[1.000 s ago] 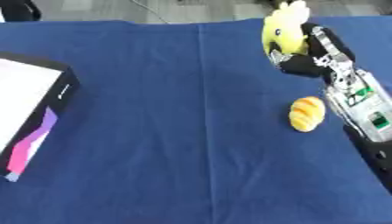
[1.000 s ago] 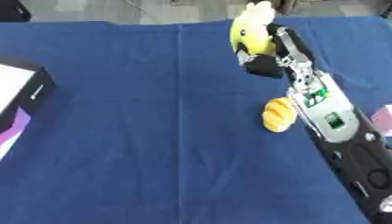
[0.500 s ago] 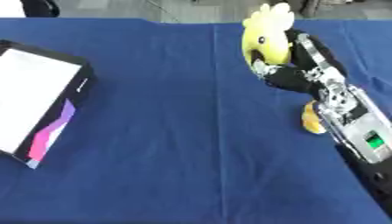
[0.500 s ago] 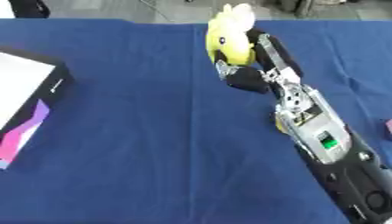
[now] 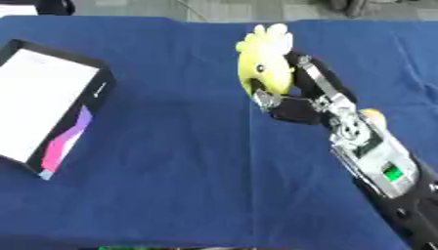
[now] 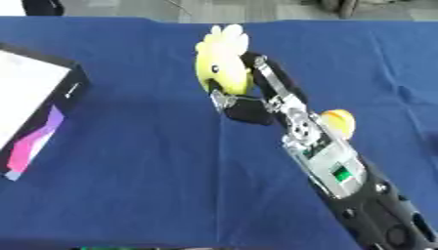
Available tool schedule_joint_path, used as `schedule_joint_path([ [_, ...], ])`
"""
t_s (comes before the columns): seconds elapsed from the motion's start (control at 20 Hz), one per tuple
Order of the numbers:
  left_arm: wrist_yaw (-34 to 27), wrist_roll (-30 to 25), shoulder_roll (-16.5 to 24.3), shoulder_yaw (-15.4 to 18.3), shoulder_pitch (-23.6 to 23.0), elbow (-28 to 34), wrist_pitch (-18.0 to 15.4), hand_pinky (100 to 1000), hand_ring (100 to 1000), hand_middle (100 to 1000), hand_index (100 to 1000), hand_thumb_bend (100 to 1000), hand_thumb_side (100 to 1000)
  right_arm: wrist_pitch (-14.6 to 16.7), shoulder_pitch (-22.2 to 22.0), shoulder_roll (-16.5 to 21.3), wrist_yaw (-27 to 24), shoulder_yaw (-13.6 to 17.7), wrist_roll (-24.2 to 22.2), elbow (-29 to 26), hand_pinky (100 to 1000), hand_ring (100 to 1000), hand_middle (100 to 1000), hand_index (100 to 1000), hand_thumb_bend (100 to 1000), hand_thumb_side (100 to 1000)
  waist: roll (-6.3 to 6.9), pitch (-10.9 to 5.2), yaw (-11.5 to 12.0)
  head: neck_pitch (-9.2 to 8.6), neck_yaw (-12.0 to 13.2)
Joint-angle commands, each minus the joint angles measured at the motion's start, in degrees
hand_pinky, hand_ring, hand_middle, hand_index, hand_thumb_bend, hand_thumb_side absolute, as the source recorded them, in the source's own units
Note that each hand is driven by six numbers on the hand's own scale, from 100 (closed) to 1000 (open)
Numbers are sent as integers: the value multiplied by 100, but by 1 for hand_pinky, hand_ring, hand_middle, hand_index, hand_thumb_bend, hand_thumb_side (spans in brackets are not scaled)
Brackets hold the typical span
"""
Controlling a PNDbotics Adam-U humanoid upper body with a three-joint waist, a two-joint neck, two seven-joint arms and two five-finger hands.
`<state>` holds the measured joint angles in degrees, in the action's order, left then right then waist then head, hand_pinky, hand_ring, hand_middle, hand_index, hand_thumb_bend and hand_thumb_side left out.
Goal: Pick up the objects with one hand, pass them to the other hand, and then place them into the box on the other side of the table.
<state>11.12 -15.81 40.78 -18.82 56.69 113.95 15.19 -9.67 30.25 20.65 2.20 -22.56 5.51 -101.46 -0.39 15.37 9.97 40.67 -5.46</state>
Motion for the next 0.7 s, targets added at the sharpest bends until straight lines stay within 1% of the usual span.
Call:
schedule_joint_path([
  [0.05,244,-255,-92,-153,179,64,19,837,803,786,839,536,609,237,63,-132,102,-59,-10,80,800,571,428,649,100,100,32,-152,21,43,6],
  [0.2,490,-459,-206,-301,231,64,102,839,806,789,839,526,597,468,47,-269,193,-123,65,218,799,570,428,649,100,100,26,-165,27,81,33],
  [0.4,749,-807,-356,-500,325,64,177,843,816,799,849,516,598,670,75,-450,410,-248,125,428,799,571,430,649,100,100,9,-179,42,140,58],
  [0.55,1179,-1147,-427,-597,394,64,130,849,829,812,861,510,593,814,108,-539,619,-296,186,531,798,571,431,648,100,100,10,-185,70,180,78],
  [0.6,1353,-1252,-457,-613,396,64,108,849,830,814,862,506,588,836,120,-568,734,-286,301,560,797,570,431,648,100,100,9,-186,75,177,88],
  [0.7,1632,-1416,-511,-645,387,64,93,851,833,816,865,503,579,798,137,-653,934,-309,678,643,796,570,431,648,100,100,3,-189,78,174,90],
])
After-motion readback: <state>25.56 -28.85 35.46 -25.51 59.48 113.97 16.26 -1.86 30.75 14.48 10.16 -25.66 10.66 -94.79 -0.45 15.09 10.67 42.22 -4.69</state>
